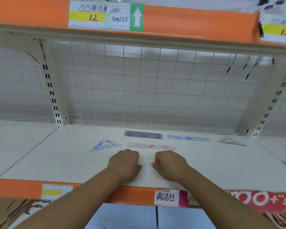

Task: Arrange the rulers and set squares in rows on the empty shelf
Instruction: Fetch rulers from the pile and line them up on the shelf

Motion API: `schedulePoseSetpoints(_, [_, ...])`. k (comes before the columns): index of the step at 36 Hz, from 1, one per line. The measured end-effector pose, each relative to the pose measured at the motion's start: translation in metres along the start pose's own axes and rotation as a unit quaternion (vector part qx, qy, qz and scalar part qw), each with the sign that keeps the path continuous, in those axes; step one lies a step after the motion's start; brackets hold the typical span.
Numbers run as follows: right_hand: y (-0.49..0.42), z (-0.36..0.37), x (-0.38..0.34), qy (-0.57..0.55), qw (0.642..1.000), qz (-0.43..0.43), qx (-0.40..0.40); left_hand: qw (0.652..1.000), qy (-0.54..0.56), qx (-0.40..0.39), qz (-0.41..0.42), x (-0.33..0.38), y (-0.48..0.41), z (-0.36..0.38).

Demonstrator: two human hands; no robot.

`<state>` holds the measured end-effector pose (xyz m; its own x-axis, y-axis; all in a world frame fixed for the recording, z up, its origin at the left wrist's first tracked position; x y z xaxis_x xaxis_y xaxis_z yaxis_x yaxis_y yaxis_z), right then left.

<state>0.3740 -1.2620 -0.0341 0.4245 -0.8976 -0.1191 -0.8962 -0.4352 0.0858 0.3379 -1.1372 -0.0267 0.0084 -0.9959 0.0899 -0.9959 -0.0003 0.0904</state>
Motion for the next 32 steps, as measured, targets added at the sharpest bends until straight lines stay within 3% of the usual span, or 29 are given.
schedulePoseSetpoints(18, [0.06,-0.019,0.06,-0.017,0.996,0.08,0.026,0.998,0.004,0.007,0.069,0.068,0.003,-0.007])
schedulePoseSetpoints(32, [0.135,-0.039,0.2,-0.023,0.989,0.142,0.034,0.992,0.002,0.002,0.127,0.229,0.001,0.0])
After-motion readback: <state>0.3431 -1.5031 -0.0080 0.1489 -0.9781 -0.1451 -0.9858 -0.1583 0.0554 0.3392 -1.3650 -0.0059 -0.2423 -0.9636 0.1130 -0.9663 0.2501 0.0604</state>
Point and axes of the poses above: each hand's wrist, its own y-axis away from the middle knuckle, its own z-axis out of the palm, x = y × z, the point moved 7 cm from there along -y, towards the middle knuckle, and after that the axes turned 4 degrees about -x, right-handed, at the moved point
